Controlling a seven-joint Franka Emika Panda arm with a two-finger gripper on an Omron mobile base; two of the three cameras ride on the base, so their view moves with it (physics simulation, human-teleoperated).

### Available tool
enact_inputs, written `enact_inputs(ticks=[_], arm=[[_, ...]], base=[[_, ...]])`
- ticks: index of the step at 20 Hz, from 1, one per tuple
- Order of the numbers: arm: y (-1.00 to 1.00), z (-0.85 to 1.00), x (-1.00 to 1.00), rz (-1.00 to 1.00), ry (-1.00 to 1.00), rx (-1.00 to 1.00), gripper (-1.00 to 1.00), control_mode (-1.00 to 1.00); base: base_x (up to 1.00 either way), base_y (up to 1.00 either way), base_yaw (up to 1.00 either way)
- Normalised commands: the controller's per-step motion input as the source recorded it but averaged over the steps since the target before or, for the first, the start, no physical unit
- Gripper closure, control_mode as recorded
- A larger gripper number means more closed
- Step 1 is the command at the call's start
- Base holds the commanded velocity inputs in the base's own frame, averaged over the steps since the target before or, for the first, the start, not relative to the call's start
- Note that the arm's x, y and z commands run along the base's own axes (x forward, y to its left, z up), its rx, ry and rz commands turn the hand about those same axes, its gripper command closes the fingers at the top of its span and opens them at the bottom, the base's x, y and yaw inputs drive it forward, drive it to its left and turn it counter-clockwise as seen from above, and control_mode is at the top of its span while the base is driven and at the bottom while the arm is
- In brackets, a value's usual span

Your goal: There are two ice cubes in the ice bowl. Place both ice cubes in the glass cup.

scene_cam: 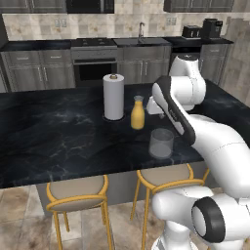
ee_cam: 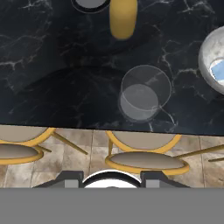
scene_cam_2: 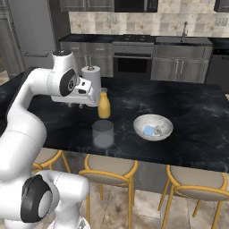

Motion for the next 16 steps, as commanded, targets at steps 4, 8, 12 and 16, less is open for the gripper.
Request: enact_inputs(ticks=[4,8,12,16], arm=[[-0.06,-0.10,-0.19,0.00,0.00,0.00,-1.00,-1.00],[-0.25,-0.18,-0.54,-0.06,0.00,0.00,-1.00,-1.00],[-0.11,-0.05,-0.19,-0.06,0.01,0.01,-1.00,-1.00],[-0.11,-0.01,-0.14,0.00,0.00,0.00,-1.00,-1.00]], base=[[0.00,0.00,0.00],[0.00,0.00,0.00],[0.00,0.00,0.00],[0.00,0.00,0.00]])
